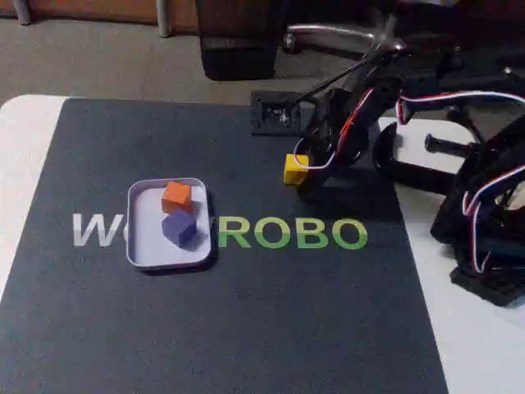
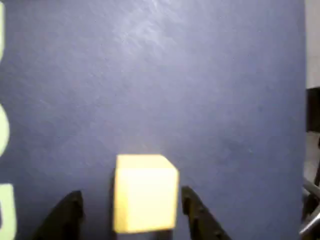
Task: Move blocks one by one until all three blocks are in the tray.
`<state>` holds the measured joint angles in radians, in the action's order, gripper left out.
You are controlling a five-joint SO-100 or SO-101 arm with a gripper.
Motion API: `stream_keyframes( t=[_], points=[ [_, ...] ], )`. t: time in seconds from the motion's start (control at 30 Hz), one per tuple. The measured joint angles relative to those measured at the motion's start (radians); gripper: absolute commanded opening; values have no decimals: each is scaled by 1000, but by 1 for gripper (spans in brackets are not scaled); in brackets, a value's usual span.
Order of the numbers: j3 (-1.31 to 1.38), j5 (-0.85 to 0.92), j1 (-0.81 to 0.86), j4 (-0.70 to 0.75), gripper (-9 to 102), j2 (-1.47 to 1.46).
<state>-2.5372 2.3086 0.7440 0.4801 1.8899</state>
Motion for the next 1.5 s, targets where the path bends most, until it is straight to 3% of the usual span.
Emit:
stream_keyframes(
  t=[0.7,1.2,1.5],
  points=[
    [63,-63,3,-8,12,-103],
    [103,-81,-25,-8,-8,-144],
    [147,-190,-71,8,-8,-137]
  ],
)
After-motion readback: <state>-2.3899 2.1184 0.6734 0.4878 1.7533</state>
